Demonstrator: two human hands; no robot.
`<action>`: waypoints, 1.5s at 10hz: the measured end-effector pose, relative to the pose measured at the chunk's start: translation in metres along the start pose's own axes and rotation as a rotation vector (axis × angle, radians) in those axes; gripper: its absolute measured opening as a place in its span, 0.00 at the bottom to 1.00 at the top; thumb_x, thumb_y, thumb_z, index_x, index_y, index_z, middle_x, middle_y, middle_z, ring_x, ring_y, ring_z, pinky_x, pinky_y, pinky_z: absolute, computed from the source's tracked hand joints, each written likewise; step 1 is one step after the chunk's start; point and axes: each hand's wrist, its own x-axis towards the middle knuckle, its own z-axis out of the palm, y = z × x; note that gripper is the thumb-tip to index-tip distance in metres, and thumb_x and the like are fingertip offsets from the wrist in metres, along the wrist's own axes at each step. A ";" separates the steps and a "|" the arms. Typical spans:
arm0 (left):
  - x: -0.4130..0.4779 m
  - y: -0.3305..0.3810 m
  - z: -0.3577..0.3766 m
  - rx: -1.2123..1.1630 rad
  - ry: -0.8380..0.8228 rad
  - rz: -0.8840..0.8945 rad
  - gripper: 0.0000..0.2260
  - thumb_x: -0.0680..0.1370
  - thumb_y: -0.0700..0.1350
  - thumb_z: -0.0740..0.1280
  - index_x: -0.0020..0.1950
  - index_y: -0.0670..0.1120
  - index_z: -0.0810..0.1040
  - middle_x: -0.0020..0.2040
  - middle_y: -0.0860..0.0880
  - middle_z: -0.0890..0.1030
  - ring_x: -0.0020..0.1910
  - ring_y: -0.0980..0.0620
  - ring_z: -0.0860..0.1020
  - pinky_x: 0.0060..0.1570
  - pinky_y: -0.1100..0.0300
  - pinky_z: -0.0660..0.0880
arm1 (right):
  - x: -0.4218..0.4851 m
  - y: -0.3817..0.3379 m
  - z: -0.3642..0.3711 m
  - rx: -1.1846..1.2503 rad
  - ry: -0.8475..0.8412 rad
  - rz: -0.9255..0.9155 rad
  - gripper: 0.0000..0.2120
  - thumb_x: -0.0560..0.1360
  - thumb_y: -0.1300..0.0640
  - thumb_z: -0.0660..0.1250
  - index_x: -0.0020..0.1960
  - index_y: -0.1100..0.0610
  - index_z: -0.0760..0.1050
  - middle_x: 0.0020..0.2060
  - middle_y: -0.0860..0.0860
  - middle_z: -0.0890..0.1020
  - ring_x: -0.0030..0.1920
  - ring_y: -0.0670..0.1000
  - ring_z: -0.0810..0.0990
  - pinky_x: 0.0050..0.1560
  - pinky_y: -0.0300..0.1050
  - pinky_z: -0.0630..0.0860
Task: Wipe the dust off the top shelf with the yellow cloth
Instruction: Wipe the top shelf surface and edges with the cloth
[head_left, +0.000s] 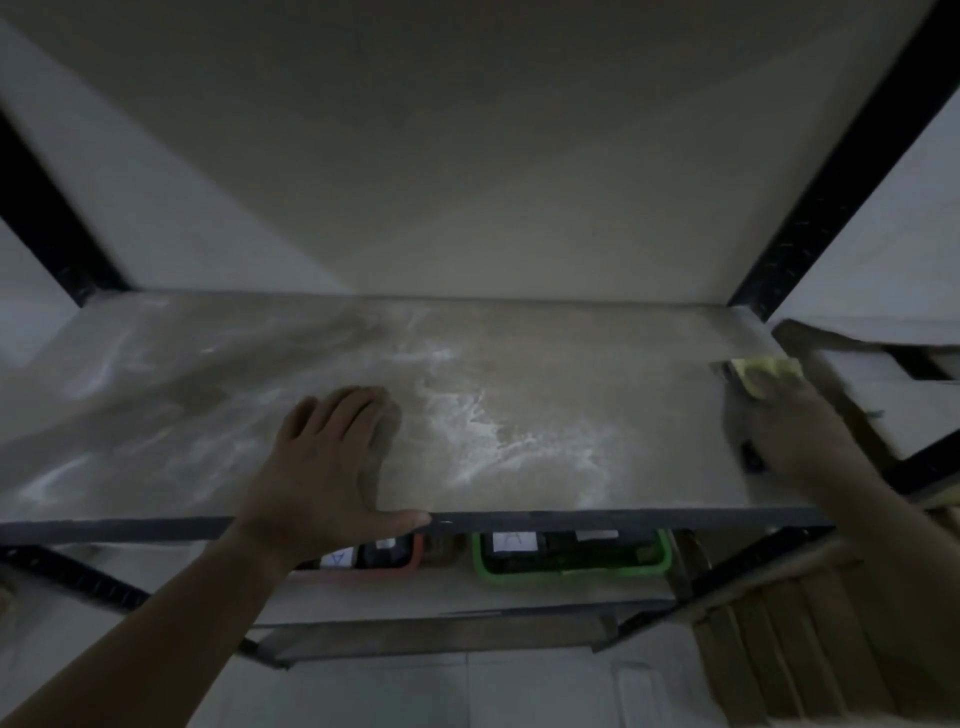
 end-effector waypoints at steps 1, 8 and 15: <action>-0.001 0.000 0.000 -0.010 -0.002 -0.006 0.56 0.67 0.84 0.54 0.79 0.41 0.65 0.78 0.45 0.67 0.77 0.43 0.65 0.75 0.37 0.62 | -0.018 -0.049 0.012 -0.053 -0.070 -0.044 0.14 0.77 0.57 0.59 0.58 0.58 0.79 0.63 0.59 0.76 0.66 0.62 0.69 0.65 0.57 0.69; 0.001 -0.003 0.005 0.027 0.000 0.030 0.54 0.68 0.82 0.55 0.79 0.42 0.66 0.78 0.44 0.68 0.76 0.42 0.67 0.75 0.37 0.63 | 0.043 0.053 -0.003 0.175 0.053 0.162 0.16 0.78 0.60 0.57 0.64 0.62 0.72 0.57 0.63 0.78 0.53 0.62 0.77 0.50 0.49 0.72; 0.000 -0.003 0.002 0.026 -0.013 0.034 0.53 0.69 0.82 0.56 0.77 0.41 0.68 0.77 0.44 0.70 0.75 0.41 0.69 0.72 0.36 0.66 | 0.007 -0.063 -0.045 0.538 0.298 -0.113 0.12 0.77 0.48 0.61 0.59 0.44 0.76 0.48 0.48 0.83 0.43 0.48 0.81 0.43 0.41 0.76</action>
